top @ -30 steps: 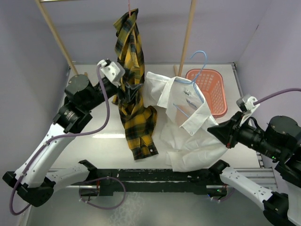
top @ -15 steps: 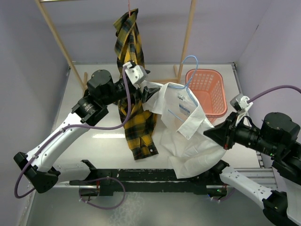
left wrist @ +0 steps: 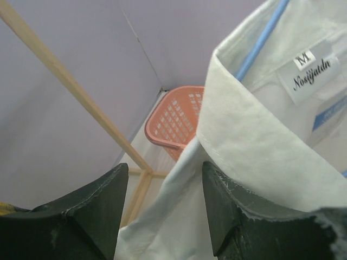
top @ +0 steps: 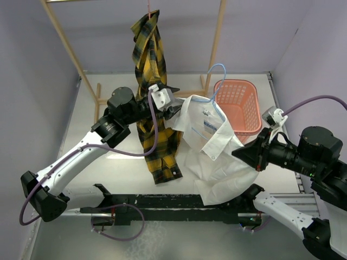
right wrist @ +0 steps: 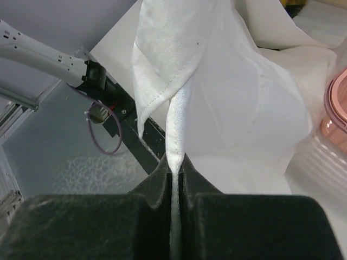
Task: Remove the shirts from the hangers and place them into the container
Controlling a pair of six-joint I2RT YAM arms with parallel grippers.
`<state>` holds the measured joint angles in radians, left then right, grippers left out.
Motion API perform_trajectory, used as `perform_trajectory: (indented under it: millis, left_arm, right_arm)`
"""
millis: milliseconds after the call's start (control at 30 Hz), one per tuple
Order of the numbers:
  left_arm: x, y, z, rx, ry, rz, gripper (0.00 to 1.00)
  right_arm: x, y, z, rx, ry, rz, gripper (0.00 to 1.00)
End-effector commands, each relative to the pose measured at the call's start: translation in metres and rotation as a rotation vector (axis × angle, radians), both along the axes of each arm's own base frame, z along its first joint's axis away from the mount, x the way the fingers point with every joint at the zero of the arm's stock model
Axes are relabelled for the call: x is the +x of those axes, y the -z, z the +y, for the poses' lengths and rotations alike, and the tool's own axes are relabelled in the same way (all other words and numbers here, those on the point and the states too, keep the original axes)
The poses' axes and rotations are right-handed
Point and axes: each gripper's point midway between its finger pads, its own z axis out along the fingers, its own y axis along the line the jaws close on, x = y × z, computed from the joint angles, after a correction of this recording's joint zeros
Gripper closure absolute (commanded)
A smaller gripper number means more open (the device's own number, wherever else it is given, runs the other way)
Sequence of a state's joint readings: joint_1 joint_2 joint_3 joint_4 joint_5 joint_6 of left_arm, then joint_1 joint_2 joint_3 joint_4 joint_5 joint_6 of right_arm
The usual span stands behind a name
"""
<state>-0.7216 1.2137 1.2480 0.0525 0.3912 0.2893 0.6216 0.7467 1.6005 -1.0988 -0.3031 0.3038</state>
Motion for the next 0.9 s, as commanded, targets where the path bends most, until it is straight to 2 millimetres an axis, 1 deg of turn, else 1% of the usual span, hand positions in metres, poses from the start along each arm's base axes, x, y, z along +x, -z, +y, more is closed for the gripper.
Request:
perform_trajectory:
  millis: [0,67,133,167,233,333,367,467,500,567,633,667,700,733,767,867]
  left_arm:
    - [-0.021,-0.013,-0.002,-0.02,0.097,-0.136,0.39]
    - [-0.022,-0.008,-0.003,-0.007,0.107,-0.143,0.39]
    - [-0.021,-0.004,-0.004,0.005,0.108,-0.151,0.43]
    - [-0.021,-0.004,-0.004,0.002,0.102,-0.155,0.48]
    - [-0.017,-0.006,-0.002,-0.005,0.078,-0.165,0.6]
    - [-0.014,-0.01,0.002,-0.022,0.048,-0.181,0.89]
    - [-0.013,-0.01,0.003,-0.025,0.043,-0.185,0.93]
    - [-0.01,-0.006,0.006,-0.02,0.018,-0.2,0.97]
    - [-0.009,-0.004,0.007,-0.016,0.007,-0.213,0.98]
    - [-0.006,-0.001,0.011,-0.009,-0.019,-0.247,0.99]
    - [0.0,0.004,0.014,0.014,-0.055,-0.268,0.99]
    - [0.004,0.007,0.016,0.028,-0.076,-0.274,0.99]
    - [0.007,0.007,0.017,0.042,-0.095,-0.286,0.99]
    - [0.011,0.008,0.017,0.058,-0.113,-0.303,0.99]
    - [0.013,0.005,0.017,0.065,-0.131,-0.313,0.99]
    - [0.022,-0.011,0.017,0.089,-0.199,-0.354,1.0]
  right_arm:
    - [-0.002,-0.024,0.014,0.077,-0.074,-0.064,1.0]
    - [-0.003,-0.024,0.015,0.08,-0.08,-0.061,1.0]
    - [-0.002,-0.023,0.016,0.08,-0.083,-0.057,1.0]
    - [-0.002,-0.023,0.016,0.077,-0.082,-0.057,1.0]
    - [-0.001,-0.021,0.015,0.071,-0.073,-0.054,1.0]
    - [0.001,-0.016,0.013,0.054,-0.06,-0.045,1.0]
    - [0.001,-0.015,0.013,0.05,-0.058,-0.04,1.0]
    - [0.004,-0.008,0.011,0.027,-0.042,-0.026,1.0]
    - [0.006,-0.005,0.01,0.015,-0.028,-0.018,0.97]
    - [0.011,-0.001,0.003,-0.018,0.015,-0.007,0.76]
    - [0.015,0.001,-0.008,-0.06,0.072,-0.005,0.61]
    - [0.017,0.0,-0.016,-0.076,0.111,-0.009,0.52]
    - [0.019,-0.002,-0.023,-0.093,0.148,-0.016,0.39]
    - [0.022,-0.005,-0.032,-0.108,0.196,-0.028,0.35]
    - [0.022,-0.011,-0.039,-0.113,0.227,-0.041,0.34]
    - [0.026,-0.032,-0.053,-0.113,0.304,-0.074,0.34]
